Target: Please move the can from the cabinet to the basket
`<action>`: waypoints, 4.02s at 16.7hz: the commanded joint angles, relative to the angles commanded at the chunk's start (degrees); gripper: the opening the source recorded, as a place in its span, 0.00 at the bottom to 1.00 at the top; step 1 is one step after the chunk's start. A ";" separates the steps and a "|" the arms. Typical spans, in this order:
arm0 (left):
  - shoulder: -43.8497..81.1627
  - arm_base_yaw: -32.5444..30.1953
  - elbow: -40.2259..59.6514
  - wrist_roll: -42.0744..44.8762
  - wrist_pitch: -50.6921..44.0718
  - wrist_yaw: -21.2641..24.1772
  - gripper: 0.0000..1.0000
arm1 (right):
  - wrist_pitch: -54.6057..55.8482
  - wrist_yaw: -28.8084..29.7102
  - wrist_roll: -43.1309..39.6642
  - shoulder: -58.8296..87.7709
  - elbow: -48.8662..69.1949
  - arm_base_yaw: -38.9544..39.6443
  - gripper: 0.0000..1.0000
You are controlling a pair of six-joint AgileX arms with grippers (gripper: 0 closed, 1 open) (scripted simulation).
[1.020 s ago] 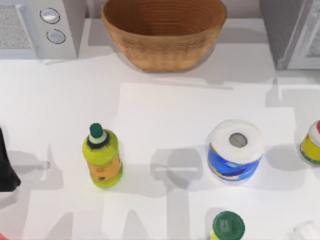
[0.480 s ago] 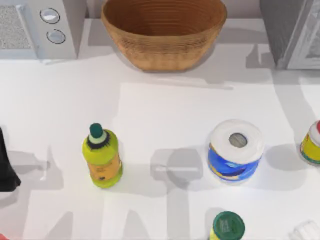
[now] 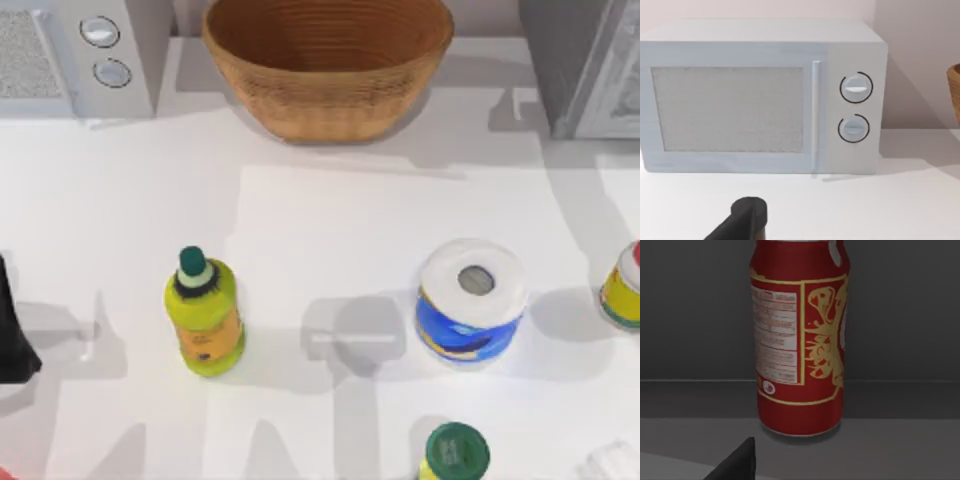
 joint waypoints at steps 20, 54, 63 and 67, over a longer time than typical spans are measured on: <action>0.00 0.00 0.00 0.00 0.00 0.00 1.00 | 2.44 3.15 -0.20 22.14 20.16 2.24 1.00; 0.00 0.00 0.00 0.00 0.00 0.00 1.00 | 0.03 2.27 -0.16 29.57 29.99 1.39 0.00; 0.00 0.00 0.00 0.00 0.00 0.00 1.00 | -14.12 11.00 -0.20 8.05 22.99 10.42 0.00; 0.00 0.00 0.00 0.00 0.00 0.00 1.00 | -16.68 12.59 -0.20 4.84 21.87 12.04 0.00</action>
